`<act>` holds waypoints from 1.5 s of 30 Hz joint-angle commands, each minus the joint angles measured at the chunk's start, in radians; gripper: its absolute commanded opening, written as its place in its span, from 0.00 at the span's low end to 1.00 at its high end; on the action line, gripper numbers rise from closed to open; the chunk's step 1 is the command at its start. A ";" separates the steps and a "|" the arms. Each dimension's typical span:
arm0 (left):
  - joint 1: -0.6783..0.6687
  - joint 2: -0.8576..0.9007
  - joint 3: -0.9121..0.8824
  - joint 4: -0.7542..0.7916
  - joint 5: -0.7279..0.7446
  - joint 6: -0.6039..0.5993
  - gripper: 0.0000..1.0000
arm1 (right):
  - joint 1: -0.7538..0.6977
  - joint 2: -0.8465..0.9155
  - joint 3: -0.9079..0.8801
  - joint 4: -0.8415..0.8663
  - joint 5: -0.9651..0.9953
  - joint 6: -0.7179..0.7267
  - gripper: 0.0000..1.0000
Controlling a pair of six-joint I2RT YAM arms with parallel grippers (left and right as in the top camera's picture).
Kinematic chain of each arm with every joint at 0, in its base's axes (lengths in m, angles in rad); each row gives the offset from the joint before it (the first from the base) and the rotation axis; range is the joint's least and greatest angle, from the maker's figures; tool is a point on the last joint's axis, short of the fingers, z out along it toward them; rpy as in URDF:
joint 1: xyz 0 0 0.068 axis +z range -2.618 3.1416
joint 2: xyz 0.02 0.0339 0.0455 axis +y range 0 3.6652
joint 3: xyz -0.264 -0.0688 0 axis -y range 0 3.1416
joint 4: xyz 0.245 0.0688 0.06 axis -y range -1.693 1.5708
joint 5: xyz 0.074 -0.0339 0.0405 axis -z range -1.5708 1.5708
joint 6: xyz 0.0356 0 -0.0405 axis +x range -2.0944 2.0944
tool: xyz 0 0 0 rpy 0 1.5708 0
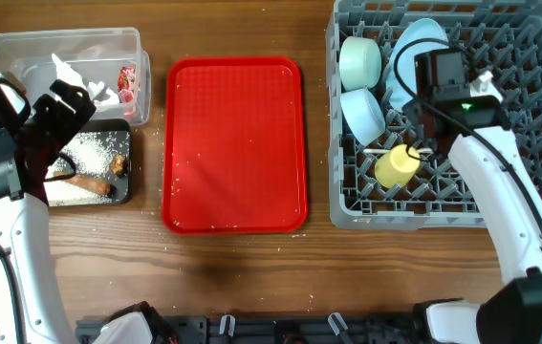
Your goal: Sort waste into correct bins and load items into the dishwasher rack
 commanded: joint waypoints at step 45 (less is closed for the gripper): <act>-0.002 -0.001 0.011 0.002 0.012 0.016 1.00 | 0.003 -1.150 -0.916 0.706 -0.294 -0.772 1.00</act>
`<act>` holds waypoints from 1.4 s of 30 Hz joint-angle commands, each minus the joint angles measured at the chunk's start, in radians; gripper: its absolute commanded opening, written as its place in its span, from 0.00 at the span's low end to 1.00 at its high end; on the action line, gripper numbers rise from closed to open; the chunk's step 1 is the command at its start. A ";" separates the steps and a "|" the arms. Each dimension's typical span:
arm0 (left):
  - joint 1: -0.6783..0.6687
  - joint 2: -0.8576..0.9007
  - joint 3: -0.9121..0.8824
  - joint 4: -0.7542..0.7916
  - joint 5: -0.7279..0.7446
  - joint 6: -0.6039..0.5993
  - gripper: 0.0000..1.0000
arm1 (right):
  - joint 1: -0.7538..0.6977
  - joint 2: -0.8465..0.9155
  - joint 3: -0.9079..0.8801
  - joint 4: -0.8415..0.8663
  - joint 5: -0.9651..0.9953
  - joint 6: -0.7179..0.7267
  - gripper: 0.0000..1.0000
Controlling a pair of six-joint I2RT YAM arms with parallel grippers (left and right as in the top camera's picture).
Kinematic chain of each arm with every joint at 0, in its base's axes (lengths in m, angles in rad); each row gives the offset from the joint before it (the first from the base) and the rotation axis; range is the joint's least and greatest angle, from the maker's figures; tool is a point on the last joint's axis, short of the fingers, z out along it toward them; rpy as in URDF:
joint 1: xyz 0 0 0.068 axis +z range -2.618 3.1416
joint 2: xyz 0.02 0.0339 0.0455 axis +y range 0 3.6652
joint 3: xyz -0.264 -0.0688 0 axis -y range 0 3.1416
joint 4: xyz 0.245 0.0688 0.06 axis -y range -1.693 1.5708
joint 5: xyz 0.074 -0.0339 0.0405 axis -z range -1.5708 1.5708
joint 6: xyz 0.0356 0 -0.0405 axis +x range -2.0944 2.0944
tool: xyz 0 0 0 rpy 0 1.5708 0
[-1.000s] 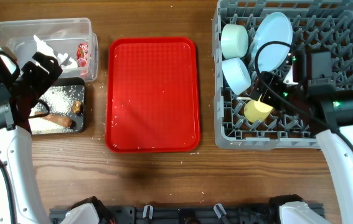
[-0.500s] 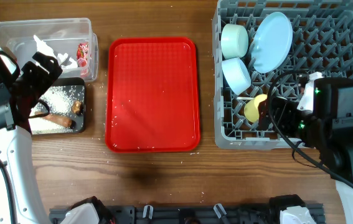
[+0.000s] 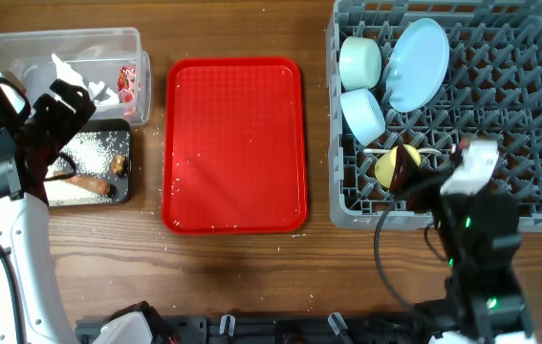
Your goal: Sort waste into correct bins and load items into the dishwasher rack
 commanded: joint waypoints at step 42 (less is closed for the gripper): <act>-0.019 -0.074 -0.008 -0.085 -0.064 0.043 1.00 | -0.072 -0.522 -0.450 0.172 -0.167 -0.212 1.00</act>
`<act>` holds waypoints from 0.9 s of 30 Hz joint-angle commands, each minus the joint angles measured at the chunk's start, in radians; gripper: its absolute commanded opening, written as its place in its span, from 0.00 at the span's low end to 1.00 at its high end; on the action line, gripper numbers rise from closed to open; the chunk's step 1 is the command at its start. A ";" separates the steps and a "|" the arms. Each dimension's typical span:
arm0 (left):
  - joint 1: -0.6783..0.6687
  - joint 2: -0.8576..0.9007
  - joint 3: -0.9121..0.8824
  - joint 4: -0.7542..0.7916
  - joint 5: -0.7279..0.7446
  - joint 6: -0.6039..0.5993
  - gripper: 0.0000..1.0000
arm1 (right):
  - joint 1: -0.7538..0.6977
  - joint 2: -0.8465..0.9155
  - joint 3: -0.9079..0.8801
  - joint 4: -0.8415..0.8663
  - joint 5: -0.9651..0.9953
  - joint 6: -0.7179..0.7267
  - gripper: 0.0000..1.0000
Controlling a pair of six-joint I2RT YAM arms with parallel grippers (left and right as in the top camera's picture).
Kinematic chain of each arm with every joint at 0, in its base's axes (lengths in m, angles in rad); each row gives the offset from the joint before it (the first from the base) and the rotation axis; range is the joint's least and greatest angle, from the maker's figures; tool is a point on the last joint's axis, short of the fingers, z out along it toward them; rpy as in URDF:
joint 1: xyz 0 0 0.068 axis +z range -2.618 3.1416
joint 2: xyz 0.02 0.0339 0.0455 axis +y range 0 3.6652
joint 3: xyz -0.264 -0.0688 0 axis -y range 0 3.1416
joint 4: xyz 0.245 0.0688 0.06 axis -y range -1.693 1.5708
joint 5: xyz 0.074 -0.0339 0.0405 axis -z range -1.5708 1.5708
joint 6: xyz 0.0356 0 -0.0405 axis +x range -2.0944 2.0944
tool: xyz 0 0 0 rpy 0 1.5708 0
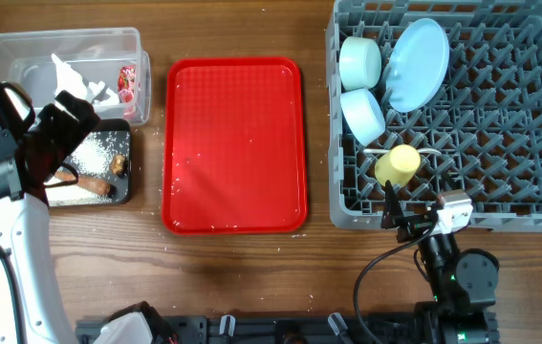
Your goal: Sort waste into correct bins and load items into the dishwasher rack
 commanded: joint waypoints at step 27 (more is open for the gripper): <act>-0.314 -1.196 -1.088 0.794 -0.143 0.273 1.00 | -0.005 -0.015 -0.008 0.006 -0.016 -0.019 1.00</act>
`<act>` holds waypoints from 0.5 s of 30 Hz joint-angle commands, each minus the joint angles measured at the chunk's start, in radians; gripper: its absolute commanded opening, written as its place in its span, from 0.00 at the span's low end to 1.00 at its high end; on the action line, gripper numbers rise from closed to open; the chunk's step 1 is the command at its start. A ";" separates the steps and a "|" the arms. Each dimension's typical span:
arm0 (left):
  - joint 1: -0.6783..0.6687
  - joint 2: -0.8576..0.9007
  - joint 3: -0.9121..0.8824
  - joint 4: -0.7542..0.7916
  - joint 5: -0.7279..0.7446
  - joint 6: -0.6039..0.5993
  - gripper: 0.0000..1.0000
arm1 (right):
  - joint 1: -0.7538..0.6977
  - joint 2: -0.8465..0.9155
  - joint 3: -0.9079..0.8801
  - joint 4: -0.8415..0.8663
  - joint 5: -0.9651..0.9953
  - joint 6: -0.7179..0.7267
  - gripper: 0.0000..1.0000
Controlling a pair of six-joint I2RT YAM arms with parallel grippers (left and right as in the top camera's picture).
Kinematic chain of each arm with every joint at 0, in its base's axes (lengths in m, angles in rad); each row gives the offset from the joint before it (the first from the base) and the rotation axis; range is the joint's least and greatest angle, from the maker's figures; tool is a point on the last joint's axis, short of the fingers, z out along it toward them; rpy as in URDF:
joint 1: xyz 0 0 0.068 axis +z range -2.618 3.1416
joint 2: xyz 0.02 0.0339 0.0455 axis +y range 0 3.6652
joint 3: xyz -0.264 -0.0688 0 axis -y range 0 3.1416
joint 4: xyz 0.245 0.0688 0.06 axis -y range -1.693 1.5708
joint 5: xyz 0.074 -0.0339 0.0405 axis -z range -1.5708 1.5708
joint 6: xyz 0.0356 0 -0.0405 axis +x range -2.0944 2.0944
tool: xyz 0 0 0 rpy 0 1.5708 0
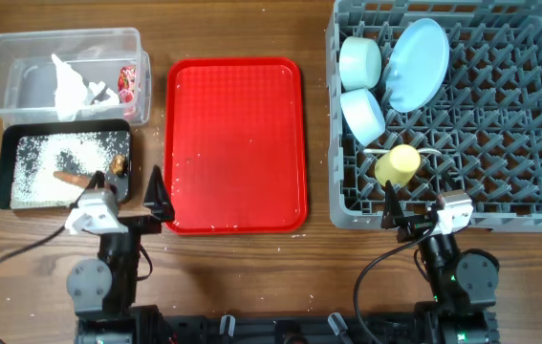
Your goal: Sort waste into correct bins and load items into the dishwasher rack
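The red tray (pixel 235 143) lies in the middle, bare except for a few crumbs. In the grey dishwasher rack (pixel 529 205) on the right stand two pale green bowls (pixel 360 88), a light blue plate (pixel 417 65) and a yellow cup (pixel 397 164). At top left the clear bin (pixel 22 48) holds crumpled paper and a wrapper. The black tray (pixel 8 153) below it holds white crumbs and brown scraps. Both arms are folded at the table's front edge. My left gripper (pixel 157 199) sits by the red tray's front left corner and my right gripper (pixel 391 216) by the rack's front wall. Neither holds anything.
Cables run from both arm bases along the front edge. A thin utensil lies in the rack beside the yellow cup. Wood table shows between the red tray and the rack, and in front of the tray.
My left arm has left the black tray and now sits folded at the front edge, so the tray and bin show in full. The right arm has not moved.
First my right gripper was in the rack by the plate and yellow cup, with my left arm over the black tray. The right arm then stood at the rack's front, and later folded at the table edge. Now the left arm is folded too.
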 commanded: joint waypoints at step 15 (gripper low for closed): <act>0.038 -0.135 -0.163 -0.055 -0.017 0.019 1.00 | -0.005 -0.009 -0.008 0.005 -0.016 -0.019 1.00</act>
